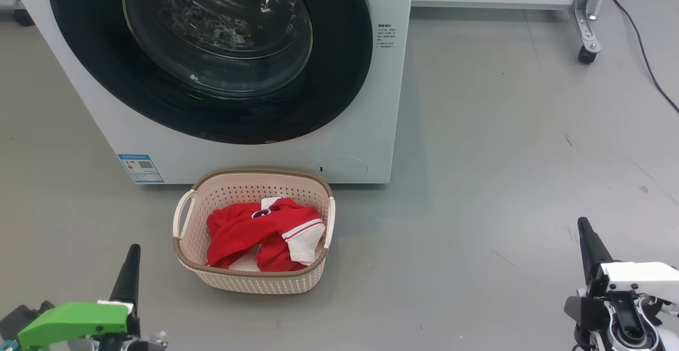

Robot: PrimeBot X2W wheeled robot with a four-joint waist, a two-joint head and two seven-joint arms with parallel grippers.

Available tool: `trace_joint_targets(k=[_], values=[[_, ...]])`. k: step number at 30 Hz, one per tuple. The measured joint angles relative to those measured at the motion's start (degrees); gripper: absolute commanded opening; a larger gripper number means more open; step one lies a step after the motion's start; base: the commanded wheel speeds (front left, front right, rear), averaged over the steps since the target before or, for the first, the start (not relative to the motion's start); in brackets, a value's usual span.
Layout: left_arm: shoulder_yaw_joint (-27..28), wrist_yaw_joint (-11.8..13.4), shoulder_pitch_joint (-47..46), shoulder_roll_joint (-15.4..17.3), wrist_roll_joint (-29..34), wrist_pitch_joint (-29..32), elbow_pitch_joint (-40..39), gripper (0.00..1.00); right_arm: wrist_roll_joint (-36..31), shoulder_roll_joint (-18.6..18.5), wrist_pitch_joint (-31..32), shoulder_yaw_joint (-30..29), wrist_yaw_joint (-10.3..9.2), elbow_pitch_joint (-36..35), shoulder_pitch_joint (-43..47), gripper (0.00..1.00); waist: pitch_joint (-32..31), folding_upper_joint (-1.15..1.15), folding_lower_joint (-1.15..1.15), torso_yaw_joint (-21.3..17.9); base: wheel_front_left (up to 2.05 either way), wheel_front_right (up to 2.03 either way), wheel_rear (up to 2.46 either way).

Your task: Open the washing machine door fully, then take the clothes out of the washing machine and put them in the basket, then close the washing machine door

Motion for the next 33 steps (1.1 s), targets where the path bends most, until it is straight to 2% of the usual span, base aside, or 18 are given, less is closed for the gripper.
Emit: trace_joint_targets(k=[8, 33], values=[[1.0, 0.0, -0.2, 0.2, -5.5, 1.1, 0.2, 0.0, 5.4, 0.0, 1.3, -0.7, 0.46, 0.4, -0.8, 0.0, -0.1, 0.0, 0.0, 0.0, 0.0, 0.0, 0.0], [1.1, 0.0, -0.8, 0.2, -5.6, 1.1, 0.5, 0.0, 5.4, 0.0, 1.4, -0.8, 0.46, 0.4, -0.8, 0.0, -0.1, 0.0, 0.0, 0.0, 0.0, 0.0, 0.0]])
